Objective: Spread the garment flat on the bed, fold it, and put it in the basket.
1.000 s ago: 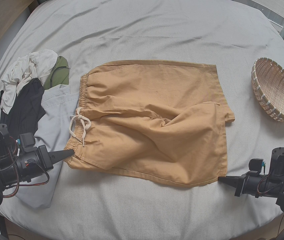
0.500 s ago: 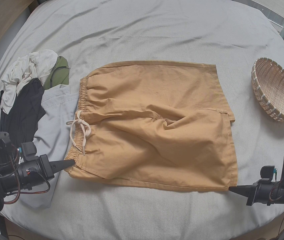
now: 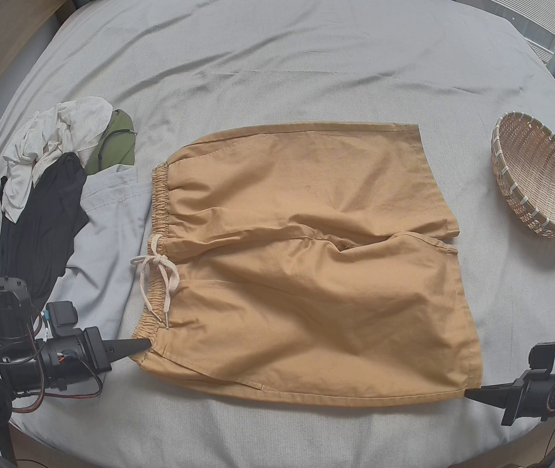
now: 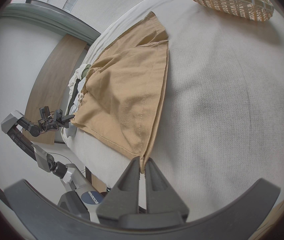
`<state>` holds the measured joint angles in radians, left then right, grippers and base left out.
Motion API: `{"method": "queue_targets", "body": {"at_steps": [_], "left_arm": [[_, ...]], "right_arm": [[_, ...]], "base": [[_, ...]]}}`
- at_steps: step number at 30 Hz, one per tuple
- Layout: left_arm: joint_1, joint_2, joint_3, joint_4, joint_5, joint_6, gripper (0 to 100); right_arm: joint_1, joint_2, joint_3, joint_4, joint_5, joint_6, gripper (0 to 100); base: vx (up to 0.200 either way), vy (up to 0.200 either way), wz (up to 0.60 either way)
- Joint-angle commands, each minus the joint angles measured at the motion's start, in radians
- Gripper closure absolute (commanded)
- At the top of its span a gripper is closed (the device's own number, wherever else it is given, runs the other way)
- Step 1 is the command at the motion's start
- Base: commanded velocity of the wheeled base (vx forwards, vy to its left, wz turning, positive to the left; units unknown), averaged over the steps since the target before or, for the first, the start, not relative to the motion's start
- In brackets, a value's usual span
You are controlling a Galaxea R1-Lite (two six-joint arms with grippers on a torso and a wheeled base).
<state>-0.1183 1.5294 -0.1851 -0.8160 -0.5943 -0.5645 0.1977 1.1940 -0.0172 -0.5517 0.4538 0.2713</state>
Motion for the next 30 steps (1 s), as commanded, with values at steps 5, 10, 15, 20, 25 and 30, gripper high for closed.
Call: {"method": "queue_targets", "body": {"at_steps": [5,10,15,20,25,30], "left_arm": [[0.003,0.003,0.061,-0.006,-0.001,0.066,100],[0.008,0.005,0.055,-0.008,-0.001,0.067,0],[0.009,0.0,0.053,-0.009,-0.001,0.069,0],[0.011,-0.009,0.064,-0.038,-0.001,0.069,0],[0.006,-0.006,0.078,-0.068,-0.002,0.067,0],[0.0,0.002,0.073,-0.068,-0.001,0.067,0]], "right_arm": [[-0.003,-0.05,0.017,0.036,-0.003,0.0,100],[-0.004,-0.048,0.017,0.036,-0.006,-0.001,100],[-0.017,-0.05,0.017,0.032,-0.011,0.005,0],[-0.095,-0.05,-0.056,0.015,-0.007,0.005,0],[-0.118,-0.048,-0.118,0.016,-0.007,0.008,0],[-0.115,-0.05,-0.105,0.016,-0.006,0.009,0]], "base": [[0.0,0.0,0.0],[0.0,0.0,0.0],[0.0,0.0,0.0],[0.0,0.0,0.0],[0.0,0.0,0.0],[0.0,0.0,0.0]]}}
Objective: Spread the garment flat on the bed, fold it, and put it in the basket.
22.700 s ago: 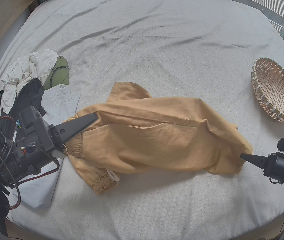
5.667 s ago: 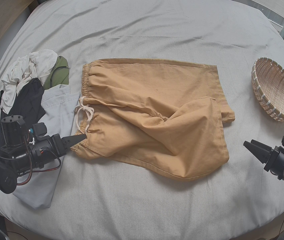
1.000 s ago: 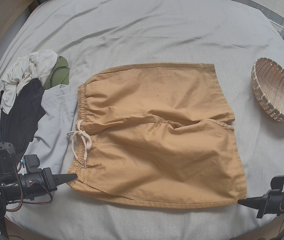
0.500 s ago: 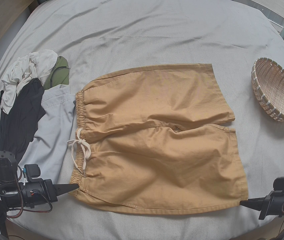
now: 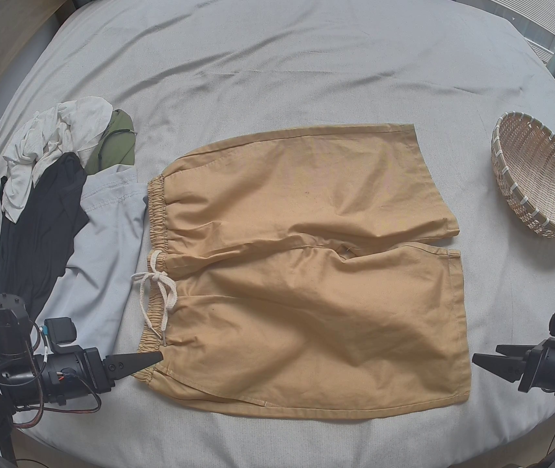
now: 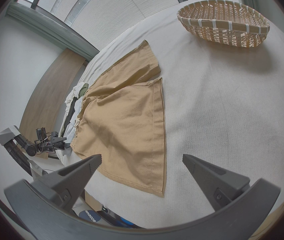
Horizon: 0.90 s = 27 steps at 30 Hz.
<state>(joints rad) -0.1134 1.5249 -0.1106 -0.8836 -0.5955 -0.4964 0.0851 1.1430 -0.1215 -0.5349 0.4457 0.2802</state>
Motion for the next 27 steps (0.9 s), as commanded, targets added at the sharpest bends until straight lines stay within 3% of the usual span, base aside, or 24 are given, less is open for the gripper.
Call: {"method": "queue_targets", "body": {"at_steps": [1,15,16,27], "left_arm": [[-0.005,0.006,-0.001,0.0,0.0,-0.001,0],[-0.052,0.064,-0.009,-0.001,0.008,0.002,0],[-0.052,0.064,-0.009,-0.001,0.008,0.004,100],[-0.052,0.058,-0.004,-0.003,0.008,0.002,100]], "right_arm": [[-0.004,0.001,0.0,0.0,0.001,0.001,0],[-0.008,0.0,0.016,0.0,0.002,0.001,0],[-0.007,0.0,0.016,0.0,0.002,0.001,0],[0.002,0.015,0.06,0.003,0.002,-0.004,0]], "base": [[0.0,0.0,0.0],[0.0,0.0,0.0],[0.0,0.0,0.0],[0.0,0.0,0.0]]}}
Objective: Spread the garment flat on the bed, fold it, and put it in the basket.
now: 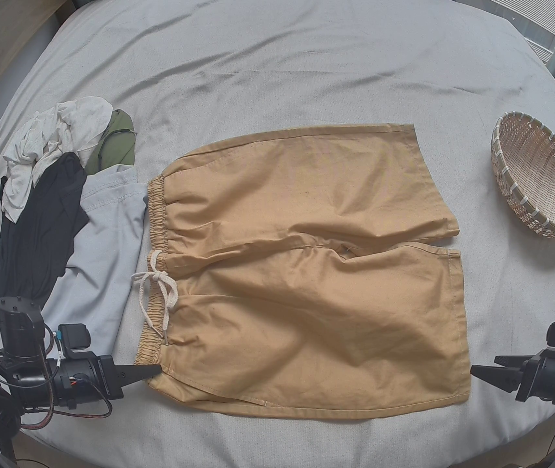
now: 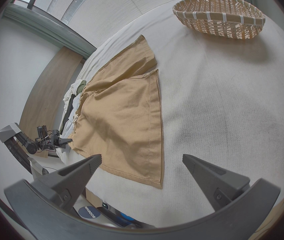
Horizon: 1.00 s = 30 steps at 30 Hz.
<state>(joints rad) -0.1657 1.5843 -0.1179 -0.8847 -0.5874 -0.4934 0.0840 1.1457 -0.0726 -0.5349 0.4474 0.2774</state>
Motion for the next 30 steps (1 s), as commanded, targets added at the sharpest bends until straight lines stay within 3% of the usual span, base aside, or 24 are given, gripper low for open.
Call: {"method": "queue_targets", "body": {"at_steps": [1,16,30], "left_arm": [[0.0,-0.004,0.004,-0.002,0.0,-0.001,100],[0.005,-0.01,0.012,-0.086,0.0,-0.005,100],[0.003,-0.018,0.018,-0.089,0.001,-0.004,100]], "right_arm": [[0.005,0.015,0.016,0.004,0.002,-0.001,0],[0.094,0.146,0.031,-0.016,0.0,-0.001,0],[0.115,0.281,0.028,-0.048,-0.012,0.006,0]], "base": [[0.0,0.0,0.0],[0.0,0.0,0.0],[0.0,0.0,0.0]]}}
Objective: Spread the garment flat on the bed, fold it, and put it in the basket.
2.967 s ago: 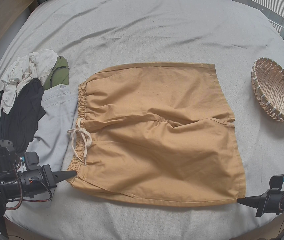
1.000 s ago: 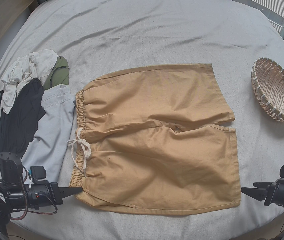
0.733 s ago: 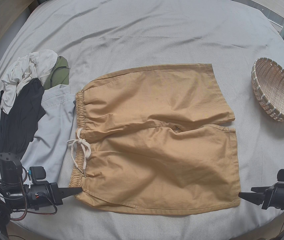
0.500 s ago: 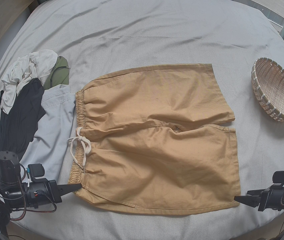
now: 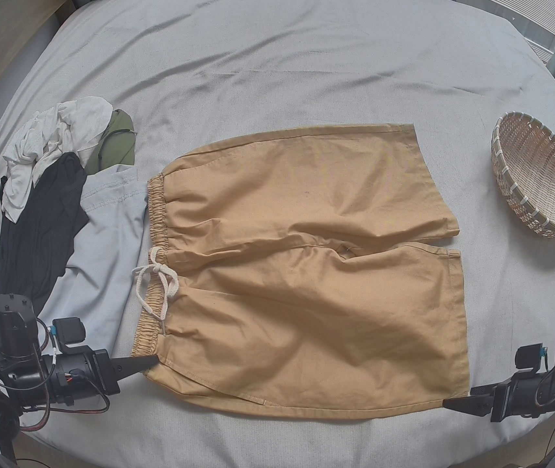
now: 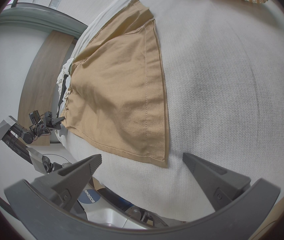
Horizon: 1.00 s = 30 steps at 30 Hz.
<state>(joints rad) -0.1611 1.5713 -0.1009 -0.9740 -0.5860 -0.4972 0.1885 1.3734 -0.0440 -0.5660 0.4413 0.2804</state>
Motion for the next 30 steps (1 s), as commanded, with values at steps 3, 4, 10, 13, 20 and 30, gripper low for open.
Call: {"method": "queue_targets", "body": {"at_steps": [3,4,10,13,20,30], "left_arm": [[-0.003,-0.007,0.003,0.0,0.0,0.002,100],[-0.005,-0.008,0.003,0.001,0.0,0.0,100],[-0.005,-0.007,0.013,0.0,0.0,0.002,100],[-0.003,-0.007,0.015,0.0,0.0,0.002,100],[0.0,-0.005,0.023,0.0,-0.002,0.002,100],[0.0,-0.007,0.027,0.0,-0.002,0.002,100]], "right_arm": [[0.011,0.061,0.003,-0.026,-0.022,0.008,100],[0.011,0.067,0.0,-0.028,-0.027,0.013,100],[0.011,0.075,0.001,-0.038,-0.03,0.019,100],[0.009,0.07,0.004,-0.038,-0.032,0.02,100],[0.0,0.042,0.035,-0.038,-0.032,0.016,100],[0.023,0.049,0.01,-0.04,-0.032,0.02,0]], "base": [[0.0,0.0,0.0],[0.0,0.0,0.0],[0.0,0.0,0.0],[0.0,0.0,0.0],[0.0,0.0,0.0],[0.0,0.0,0.0]]}}
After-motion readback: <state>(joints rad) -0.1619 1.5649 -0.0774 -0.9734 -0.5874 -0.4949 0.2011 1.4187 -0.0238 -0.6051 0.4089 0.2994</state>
